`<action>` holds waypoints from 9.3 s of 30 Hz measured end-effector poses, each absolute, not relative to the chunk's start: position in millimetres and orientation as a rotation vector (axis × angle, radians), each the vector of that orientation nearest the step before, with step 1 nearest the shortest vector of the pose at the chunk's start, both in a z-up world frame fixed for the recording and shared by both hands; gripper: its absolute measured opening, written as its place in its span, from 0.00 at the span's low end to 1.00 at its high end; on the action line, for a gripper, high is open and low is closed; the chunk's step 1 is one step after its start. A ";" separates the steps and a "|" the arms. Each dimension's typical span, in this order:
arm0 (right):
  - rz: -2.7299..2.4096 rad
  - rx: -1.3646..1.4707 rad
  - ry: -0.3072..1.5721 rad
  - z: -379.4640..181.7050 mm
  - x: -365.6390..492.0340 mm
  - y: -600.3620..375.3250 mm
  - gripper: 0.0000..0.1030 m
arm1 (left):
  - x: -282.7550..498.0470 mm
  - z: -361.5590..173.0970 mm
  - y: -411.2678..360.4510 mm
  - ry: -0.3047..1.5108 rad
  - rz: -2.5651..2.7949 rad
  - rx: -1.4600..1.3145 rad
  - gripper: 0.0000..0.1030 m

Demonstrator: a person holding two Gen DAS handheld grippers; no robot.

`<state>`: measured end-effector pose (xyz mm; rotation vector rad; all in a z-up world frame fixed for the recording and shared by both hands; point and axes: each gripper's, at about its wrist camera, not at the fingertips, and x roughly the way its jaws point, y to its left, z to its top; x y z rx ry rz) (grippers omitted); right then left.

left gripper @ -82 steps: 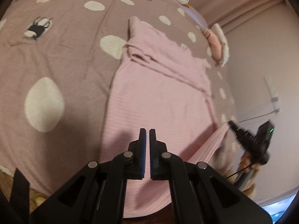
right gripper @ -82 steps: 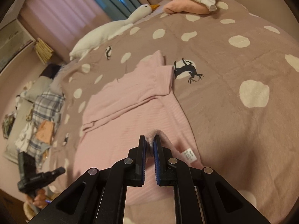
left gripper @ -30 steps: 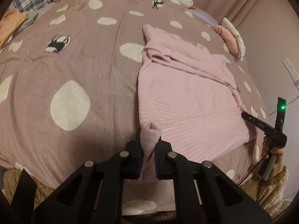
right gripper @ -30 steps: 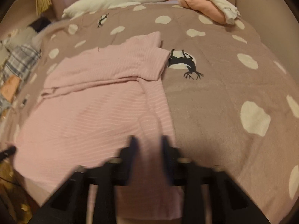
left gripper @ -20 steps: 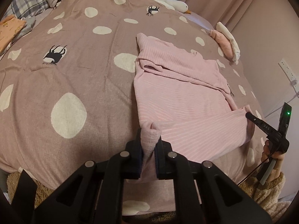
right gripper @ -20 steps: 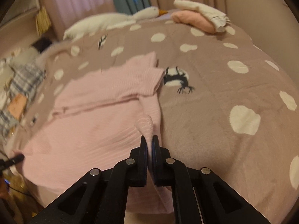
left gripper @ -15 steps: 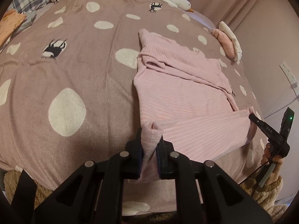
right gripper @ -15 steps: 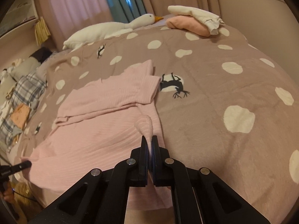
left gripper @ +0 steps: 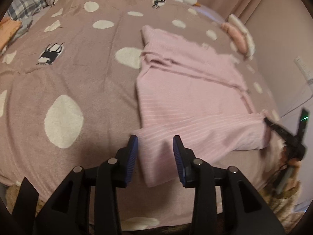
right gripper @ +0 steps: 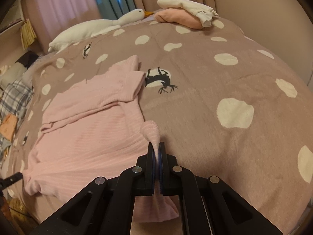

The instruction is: Fold small clothes

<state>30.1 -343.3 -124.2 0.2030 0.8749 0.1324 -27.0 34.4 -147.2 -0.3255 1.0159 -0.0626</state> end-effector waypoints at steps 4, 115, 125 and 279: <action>0.134 0.188 0.873 -125.7 29.1 -342.0 0.03 | -27.3 -160.6 43.7 1.040 -0.032 -0.361 0.43; 0.140 0.370 0.810 -77.8 96.3 -301.6 0.75 | 62.4 -130.7 76.6 0.915 0.099 -0.597 0.83; 0.093 0.494 0.951 -141.7 98.6 -317.7 0.75 | 73.2 -170.1 55.0 0.914 0.070 -0.645 0.74; 0.349 0.149 0.879 -112.8 32.4 -228.7 0.55 | 59.9 -151.2 -31.1 1.054 -0.196 -0.397 0.70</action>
